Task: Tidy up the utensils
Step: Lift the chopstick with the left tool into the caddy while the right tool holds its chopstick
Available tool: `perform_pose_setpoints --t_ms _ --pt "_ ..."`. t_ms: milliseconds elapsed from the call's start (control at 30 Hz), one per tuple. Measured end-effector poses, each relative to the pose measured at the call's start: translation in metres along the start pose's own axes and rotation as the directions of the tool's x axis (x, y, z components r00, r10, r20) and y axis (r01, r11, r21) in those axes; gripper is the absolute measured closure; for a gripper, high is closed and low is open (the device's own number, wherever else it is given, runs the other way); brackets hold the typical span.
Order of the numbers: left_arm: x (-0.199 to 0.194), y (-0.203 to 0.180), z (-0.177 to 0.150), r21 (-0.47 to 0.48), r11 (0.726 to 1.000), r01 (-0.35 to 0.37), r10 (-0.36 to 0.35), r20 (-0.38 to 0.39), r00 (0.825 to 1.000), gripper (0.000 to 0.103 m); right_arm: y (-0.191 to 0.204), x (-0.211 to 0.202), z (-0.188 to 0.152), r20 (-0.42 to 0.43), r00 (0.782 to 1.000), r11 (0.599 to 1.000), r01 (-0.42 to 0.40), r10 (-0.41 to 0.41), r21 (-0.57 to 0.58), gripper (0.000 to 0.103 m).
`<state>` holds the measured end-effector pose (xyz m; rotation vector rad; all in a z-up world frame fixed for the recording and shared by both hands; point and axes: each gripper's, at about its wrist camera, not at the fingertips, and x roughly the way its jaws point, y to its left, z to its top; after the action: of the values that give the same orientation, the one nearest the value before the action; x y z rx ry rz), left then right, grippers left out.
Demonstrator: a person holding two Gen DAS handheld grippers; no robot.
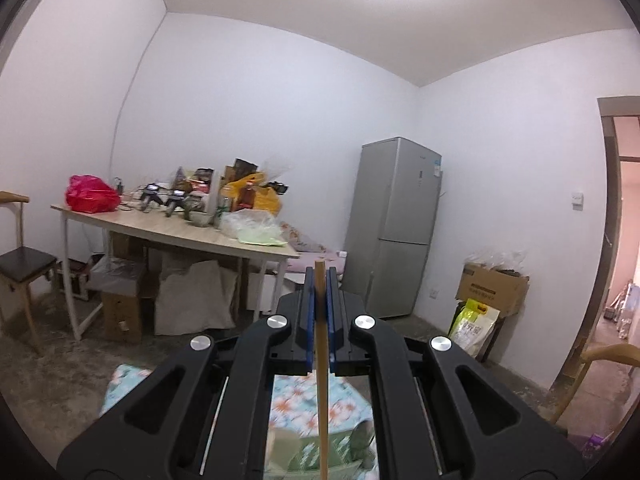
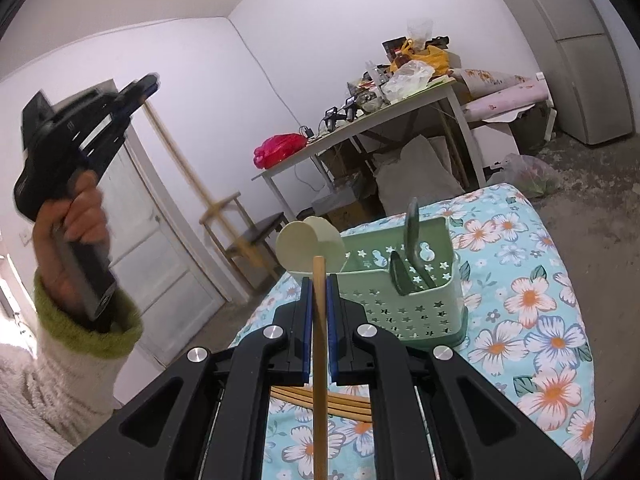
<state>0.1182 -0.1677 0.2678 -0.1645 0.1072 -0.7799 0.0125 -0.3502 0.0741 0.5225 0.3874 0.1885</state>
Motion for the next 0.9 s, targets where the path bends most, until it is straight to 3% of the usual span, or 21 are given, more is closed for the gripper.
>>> perform_pose_setpoints --t_ms 200,400,667,900 --pt "0.065 -0.010 -0.017 0.002 1.000 -0.007 0.007 -0.037 0.999 0.099 -0.012 0.003 0.004 -0.003 1.000 0.999 -0.011 0.011 0.031 0.096" --pt "0.113 -0.001 -0.062 0.018 0.998 -0.056 0.057 -0.116 0.992 0.099 -0.022 0.012 0.004 -0.023 1.000 0.999 -0.007 0.008 0.045 0.096" --pt "0.132 0.028 -0.106 0.012 0.991 -0.137 0.135 -0.251 0.958 0.097 -0.027 0.022 0.001 -0.043 0.999 0.998 -0.011 0.014 0.059 0.096" --pt "0.107 0.036 -0.099 0.036 0.983 -0.180 0.183 -0.235 0.955 0.062 -0.028 0.025 0.000 -0.048 0.999 0.998 -0.013 0.017 0.068 0.096"
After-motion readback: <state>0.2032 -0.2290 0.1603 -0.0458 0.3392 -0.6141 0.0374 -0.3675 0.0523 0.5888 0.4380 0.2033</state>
